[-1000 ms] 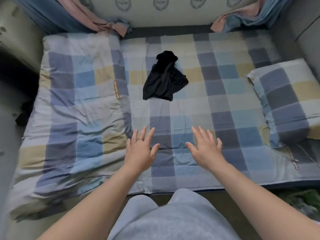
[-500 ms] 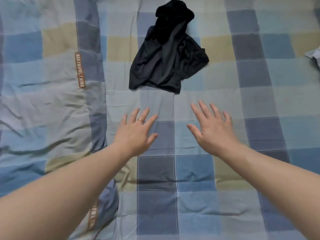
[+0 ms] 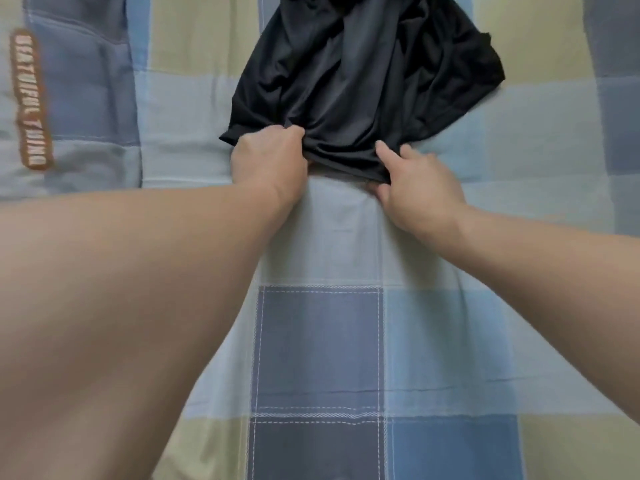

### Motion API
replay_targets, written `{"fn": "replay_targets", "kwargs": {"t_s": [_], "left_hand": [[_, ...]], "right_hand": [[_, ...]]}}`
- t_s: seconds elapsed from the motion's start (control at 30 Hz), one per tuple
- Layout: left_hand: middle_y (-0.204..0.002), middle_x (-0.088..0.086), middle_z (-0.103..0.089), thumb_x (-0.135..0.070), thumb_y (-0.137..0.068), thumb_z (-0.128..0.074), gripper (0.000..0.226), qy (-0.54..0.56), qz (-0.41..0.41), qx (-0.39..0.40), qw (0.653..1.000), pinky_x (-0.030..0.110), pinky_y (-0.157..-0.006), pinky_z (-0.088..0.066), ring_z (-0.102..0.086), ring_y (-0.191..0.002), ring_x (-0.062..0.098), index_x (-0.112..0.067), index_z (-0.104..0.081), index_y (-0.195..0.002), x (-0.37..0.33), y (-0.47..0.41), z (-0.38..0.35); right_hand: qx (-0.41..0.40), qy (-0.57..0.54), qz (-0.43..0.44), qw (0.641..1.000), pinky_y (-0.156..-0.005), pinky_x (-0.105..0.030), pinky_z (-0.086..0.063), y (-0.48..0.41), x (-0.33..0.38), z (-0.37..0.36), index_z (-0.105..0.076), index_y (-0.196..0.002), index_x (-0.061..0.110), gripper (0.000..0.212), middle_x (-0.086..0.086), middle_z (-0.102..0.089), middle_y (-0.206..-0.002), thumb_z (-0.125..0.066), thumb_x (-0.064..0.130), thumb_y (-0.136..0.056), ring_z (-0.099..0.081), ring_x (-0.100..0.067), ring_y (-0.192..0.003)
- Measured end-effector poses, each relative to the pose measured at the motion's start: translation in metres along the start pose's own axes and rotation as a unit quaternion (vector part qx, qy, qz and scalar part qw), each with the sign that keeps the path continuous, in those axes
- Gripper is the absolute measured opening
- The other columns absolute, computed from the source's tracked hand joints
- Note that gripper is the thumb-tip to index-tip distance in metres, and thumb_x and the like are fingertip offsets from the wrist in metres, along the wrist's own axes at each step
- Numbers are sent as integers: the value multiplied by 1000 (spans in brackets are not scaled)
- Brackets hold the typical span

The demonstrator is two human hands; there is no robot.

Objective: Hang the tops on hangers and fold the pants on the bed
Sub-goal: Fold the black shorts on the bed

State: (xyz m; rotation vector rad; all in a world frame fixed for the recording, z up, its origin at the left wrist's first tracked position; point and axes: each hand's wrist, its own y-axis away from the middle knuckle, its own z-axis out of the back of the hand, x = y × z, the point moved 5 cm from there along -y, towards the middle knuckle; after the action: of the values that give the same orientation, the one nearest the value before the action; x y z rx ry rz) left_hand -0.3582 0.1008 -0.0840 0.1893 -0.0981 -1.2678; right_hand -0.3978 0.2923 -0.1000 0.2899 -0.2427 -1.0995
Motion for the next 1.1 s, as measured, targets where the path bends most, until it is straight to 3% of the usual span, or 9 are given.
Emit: {"fn": "replay_targets", "kwargs": {"t_s": [0.1, 0.3, 0.43, 0.53, 0.63, 0.8, 0.93, 1.03, 1.1], "left_hand": [[-141, 9, -54, -17, -103, -39, 42, -6, -1, 16, 1000, 42, -85, -48, -59, -114, 36, -24, -52, -142, 2, -1, 2], [-162, 7, -26, -14, -105, -33, 52, -42, 28, 65, 997, 38, -73, -36, -61, -110, 39, -25, -31, -156, -7, -4, -13], [-154, 9, -40, -14, -105, -35, 45, -55, 4, 35, 998, 38, -72, -36, -61, -110, 39, -22, -44, -148, -6, -4, -9], [-136, 11, -55, -16, -106, -35, 37, -52, -1, 10, 999, 40, -74, -37, -59, -113, 38, -19, -54, -138, -4, -6, -7], [-124, 14, -63, -22, -105, -35, 35, 14, 33, 21, 999, 38, -78, -39, -59, -114, 39, -17, -62, -127, 3, 3, -2], [-106, 18, -65, -26, -104, -41, 22, 139, 21, 35, 989, 37, -73, -38, -58, -101, 42, -15, -57, -93, 9, 95, 0], [-101, 20, -63, -21, -101, -44, 17, 165, 36, 38, 985, 39, -72, -35, -55, -100, 42, -14, -58, -98, 6, 194, -10], [-92, 15, -56, -23, -99, -46, 12, 196, 74, 67, 976, 37, -72, -32, -53, -96, 41, -17, -54, -92, 6, 288, -20], [-86, 11, -55, -26, -100, -47, 15, 177, 81, 117, 974, 36, -71, -27, -54, -97, 38, -21, -47, -86, 4, 354, -23]], "right_hand": [[33, -5, -25, 999, -105, -51, -39, 0, 3, -4, -14, -159, 25, 62, -13, -38, -148, -40, 21, -103, -39, -44, -130], [79, -3, -51, 996, -110, -62, -33, 2, 7, -7, -2, -160, 27, 65, -10, -21, -158, -36, 25, -104, -20, -49, -143], [64, -18, -75, 995, -105, -65, -36, 6, 7, -6, -3, -160, 30, 64, -8, -19, -159, -35, 25, -105, -14, -50, -145], [57, -4, -48, 997, -110, -62, -32, 2, 7, -9, -6, -160, 26, 63, -14, -27, -154, -33, 20, -104, -26, -50, -140], [42, -36, -37, 998, -104, -49, -37, -4, 3, 5, -22, -158, 24, 59, -18, -43, -142, -36, 14, -102, -41, -45, -130], [73, -52, -18, 996, -101, -36, -45, 48, 7, 11, -44, -151, 20, 55, -9, -48, -149, -40, 5, -98, -50, -34, -130], [67, -114, -53, 990, -95, -43, -47, 145, 17, -20, -52, -142, 32, 54, -7, -57, -136, -45, 8, -94, -47, -34, -128], [75, -108, -24, 991, -102, -46, -43, 223, 30, -40, -53, -139, 27, 48, -4, -53, -135, -45, 13, -94, -38, -30, -132], [115, -76, -19, 990, -113, -45, -32, 279, 39, -55, -51, -142, 30, 47, 1, -44, -148, -44, 21, -97, -28, -28, -143]]}}
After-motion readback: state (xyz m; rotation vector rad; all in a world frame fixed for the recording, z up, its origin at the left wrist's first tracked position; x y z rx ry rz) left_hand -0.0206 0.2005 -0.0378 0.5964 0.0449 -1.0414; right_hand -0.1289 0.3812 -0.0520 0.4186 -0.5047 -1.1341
